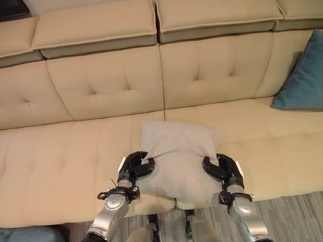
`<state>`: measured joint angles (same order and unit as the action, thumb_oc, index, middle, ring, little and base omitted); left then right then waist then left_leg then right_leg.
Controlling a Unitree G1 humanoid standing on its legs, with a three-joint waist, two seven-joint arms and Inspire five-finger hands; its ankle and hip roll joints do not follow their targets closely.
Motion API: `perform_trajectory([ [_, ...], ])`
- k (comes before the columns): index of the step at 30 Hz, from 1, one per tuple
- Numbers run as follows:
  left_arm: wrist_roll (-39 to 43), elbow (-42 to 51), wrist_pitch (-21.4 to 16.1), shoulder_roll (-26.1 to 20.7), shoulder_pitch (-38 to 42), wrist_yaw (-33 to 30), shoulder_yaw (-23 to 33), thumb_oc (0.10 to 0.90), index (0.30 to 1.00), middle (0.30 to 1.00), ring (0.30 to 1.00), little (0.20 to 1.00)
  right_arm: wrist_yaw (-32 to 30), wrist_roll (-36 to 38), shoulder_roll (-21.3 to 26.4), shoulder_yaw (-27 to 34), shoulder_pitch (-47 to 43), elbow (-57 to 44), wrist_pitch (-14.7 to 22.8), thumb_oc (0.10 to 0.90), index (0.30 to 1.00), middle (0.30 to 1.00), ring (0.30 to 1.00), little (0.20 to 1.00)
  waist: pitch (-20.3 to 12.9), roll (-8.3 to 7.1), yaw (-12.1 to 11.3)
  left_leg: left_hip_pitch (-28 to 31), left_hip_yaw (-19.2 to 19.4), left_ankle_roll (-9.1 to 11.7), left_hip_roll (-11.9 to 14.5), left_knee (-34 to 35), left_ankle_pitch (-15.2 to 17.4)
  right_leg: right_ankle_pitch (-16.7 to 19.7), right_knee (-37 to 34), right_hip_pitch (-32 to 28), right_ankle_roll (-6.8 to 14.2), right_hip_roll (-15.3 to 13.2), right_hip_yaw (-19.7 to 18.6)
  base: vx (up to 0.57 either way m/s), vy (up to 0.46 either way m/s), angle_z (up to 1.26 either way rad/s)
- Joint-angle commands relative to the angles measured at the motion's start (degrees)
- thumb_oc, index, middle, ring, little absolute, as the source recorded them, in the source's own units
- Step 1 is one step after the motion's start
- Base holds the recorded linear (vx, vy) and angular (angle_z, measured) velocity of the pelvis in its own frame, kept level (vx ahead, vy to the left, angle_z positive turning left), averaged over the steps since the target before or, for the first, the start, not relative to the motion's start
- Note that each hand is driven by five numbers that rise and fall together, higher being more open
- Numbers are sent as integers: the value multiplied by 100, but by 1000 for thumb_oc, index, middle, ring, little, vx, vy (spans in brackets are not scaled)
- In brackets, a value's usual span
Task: Pick up all the scattered cushions and arrange them neatly on the sofa.
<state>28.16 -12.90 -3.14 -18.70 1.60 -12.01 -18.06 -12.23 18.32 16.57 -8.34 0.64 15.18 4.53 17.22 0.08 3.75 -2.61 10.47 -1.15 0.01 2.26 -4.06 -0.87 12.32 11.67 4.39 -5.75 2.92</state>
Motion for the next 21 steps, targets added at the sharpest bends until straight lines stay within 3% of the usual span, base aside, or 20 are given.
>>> perform_trajectory([
  [1, -298, 744, -765, 43, 552, 181, 41, 400, 300, 300, 300, 300, 31, -195, -75, 161, -541, -733, 661, 400, 300, 300, 300, 300, -526, -122, -25, -344, -466, -26, -86, -467, 804, -440, 54, -128, 209, -115, 107, 87, -54, 7],
  [3, -397, 742, -838, 29, 651, 128, 47, 400, 300, 300, 300, 300, -43, -390, 23, 159, -623, -679, 647, 400, 300, 300, 300, 300, -544, -195, -12, -383, -534, 9, -158, -476, 792, -344, -396, -184, 216, -105, -19, 71, -64, 12],
  [5, -572, 762, -835, -14, 746, 95, 48, 400, 300, 300, 300, 300, -89, -543, 86, 144, -735, -664, 643, 400, 300, 300, 300, 300, -586, -254, -61, -421, -511, 17, -188, -470, 814, -254, -638, -260, 223, -164, 86, 84, -108, 17],
  [10, -907, 828, -939, -123, 1161, -75, 46, 400, 300, 300, 300, 300, -341, -1001, 443, 56, -1259, -646, 649, 400, 300, 300, 300, 300, -697, -203, -92, -552, -555, 92, -91, -221, 656, -170, -851, -186, 146, -77, 182, 60, -103, 6],
  [21, -1360, 839, -1381, -264, 3484, -1605, -6, 400, 300, 300, 300, 300, -1790, -2056, 1045, -280, -3467, -475, 756, 400, 300, 300, 300, 300, -604, -108, -173, -1036, -863, 213, 29, -27, 414, -254, -828, 370, -2, 130, 243, 17, -67, 6],
])
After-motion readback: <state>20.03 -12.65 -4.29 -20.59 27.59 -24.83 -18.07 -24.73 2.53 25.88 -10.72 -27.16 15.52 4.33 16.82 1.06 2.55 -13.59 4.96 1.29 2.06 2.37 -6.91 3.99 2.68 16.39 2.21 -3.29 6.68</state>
